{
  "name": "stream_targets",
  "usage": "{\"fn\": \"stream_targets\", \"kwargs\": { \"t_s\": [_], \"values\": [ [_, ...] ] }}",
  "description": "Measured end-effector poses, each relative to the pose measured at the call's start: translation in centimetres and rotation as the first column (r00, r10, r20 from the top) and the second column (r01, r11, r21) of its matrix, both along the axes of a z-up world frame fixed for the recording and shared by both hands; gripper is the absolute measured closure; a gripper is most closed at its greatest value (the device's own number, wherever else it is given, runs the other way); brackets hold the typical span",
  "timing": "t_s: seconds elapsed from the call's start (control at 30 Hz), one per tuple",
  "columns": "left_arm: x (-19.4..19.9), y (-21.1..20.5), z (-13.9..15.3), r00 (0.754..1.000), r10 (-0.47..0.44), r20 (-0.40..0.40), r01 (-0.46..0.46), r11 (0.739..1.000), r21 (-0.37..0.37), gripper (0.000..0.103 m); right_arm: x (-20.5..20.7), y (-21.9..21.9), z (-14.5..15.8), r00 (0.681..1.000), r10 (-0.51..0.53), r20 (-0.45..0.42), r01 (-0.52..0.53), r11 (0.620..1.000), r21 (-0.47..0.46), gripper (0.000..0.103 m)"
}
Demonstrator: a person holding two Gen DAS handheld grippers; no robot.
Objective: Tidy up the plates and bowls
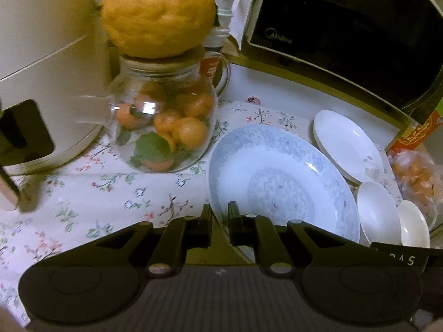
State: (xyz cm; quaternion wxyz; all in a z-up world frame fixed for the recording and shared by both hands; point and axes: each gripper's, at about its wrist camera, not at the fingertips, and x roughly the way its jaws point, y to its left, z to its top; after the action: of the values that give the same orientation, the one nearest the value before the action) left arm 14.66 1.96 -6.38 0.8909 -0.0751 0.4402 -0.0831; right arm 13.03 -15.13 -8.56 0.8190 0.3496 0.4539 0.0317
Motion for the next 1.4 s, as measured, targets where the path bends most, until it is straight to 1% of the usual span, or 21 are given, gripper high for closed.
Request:
{"fn": "stream_targets", "kwargs": {
  "t_s": [0.17, 0.33, 0.5, 0.63, 0.77, 0.87, 1.0, 1.17, 1.4],
  "values": [
    [-2.2, 1.0, 1.2, 1.0, 0.005, -0.008, -0.005, 1.0, 0.001, 0.093, -1.4, 0.2, 1.1, 0.998, 0.058, 0.016, -0.058, 0.998, 0.003, 0.088],
    [-4.9, 2.3, 1.6, 1.0, 0.023, -0.017, -0.023, 1.0, -0.008, 0.093, -3.2, 0.8, 2.0, 0.992, 0.123, 0.024, -0.122, 0.992, -0.018, 0.088],
    [-8.4, 3.1, 2.3, 1.0, 0.023, 0.0, -0.023, 1.0, 0.005, 0.092, -5.2, 1.5, 3.0, 0.982, 0.187, 0.033, -0.185, 0.981, -0.05, 0.088],
    [-10.7, 4.6, 2.7, 0.999, 0.041, 0.001, -0.041, 0.999, -0.022, 0.092, -7.3, 2.3, 4.0, 0.969, 0.244, 0.051, -0.239, 0.968, -0.08, 0.088],
    [-12.7, 5.8, 3.0, 0.998, 0.058, -0.002, -0.058, 0.997, -0.041, 0.092, -9.2, 3.1, 4.3, 0.958, 0.282, 0.055, -0.277, 0.957, -0.081, 0.088],
    [-14.1, 6.6, 3.0, 0.998, 0.068, -0.015, -0.069, 0.995, -0.074, 0.092, -10.5, 3.6, 4.4, 0.951, 0.305, 0.051, -0.301, 0.95, -0.083, 0.088],
    [-16.0, 7.2, 2.4, 0.997, 0.072, -0.032, -0.075, 0.993, -0.096, 0.092, -12.5, 3.7, 4.6, 0.945, 0.325, 0.042, -0.32, 0.943, -0.087, 0.088],
    [-18.2, 8.0, 1.9, 0.994, 0.095, -0.056, -0.101, 0.989, -0.11, 0.092, -14.6, 4.1, 4.6, 0.935, 0.354, 0.027, -0.35, 0.932, -0.095, 0.088],
    [-19.9, 8.4, 1.6, 0.993, 0.099, -0.067, -0.107, 0.988, -0.114, 0.092, -16.7, 4.6, 4.5, 0.924, 0.382, 0.001, -0.38, 0.919, -0.103, 0.087]
  ]
}}
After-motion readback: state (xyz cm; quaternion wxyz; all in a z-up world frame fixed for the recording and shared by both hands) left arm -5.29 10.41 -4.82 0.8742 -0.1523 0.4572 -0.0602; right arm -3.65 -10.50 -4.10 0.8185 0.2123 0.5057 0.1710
